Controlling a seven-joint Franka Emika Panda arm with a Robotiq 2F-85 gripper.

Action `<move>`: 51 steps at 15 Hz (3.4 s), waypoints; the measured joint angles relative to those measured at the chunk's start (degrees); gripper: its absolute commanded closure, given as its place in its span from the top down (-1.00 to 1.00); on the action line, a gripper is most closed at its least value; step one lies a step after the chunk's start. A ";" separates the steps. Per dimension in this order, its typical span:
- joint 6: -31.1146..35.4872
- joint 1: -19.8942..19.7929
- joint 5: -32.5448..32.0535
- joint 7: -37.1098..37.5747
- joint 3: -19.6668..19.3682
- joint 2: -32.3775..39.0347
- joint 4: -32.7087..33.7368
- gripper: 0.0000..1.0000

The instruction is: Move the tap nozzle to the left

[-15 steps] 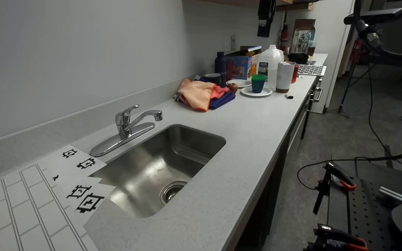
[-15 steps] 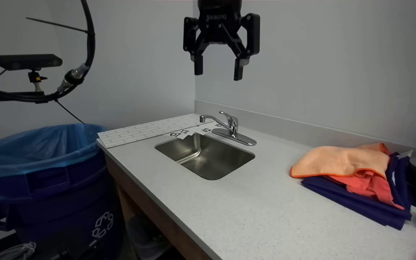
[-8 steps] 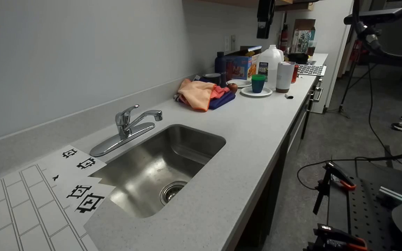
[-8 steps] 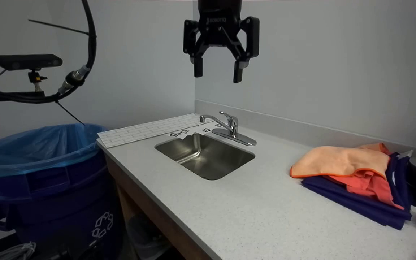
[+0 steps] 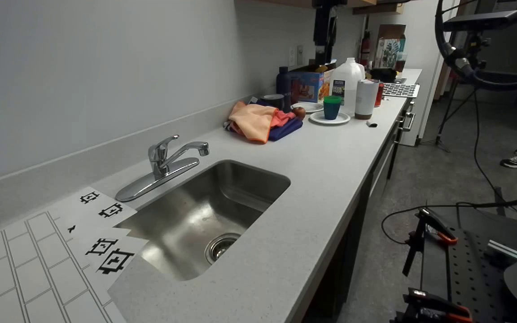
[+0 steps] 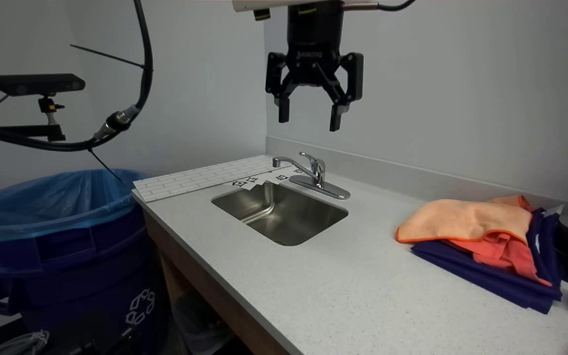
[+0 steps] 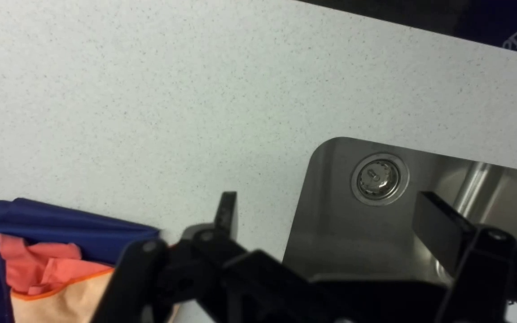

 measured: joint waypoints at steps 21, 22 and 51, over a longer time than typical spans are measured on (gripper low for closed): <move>14.56 2.00 0.96 0.31 12.28 22.17 9.54 1.00; 15.03 2.07 0.96 0.32 12.64 22.96 9.93 1.00; 30.17 3.02 -0.88 1.02 13.43 34.27 15.67 1.00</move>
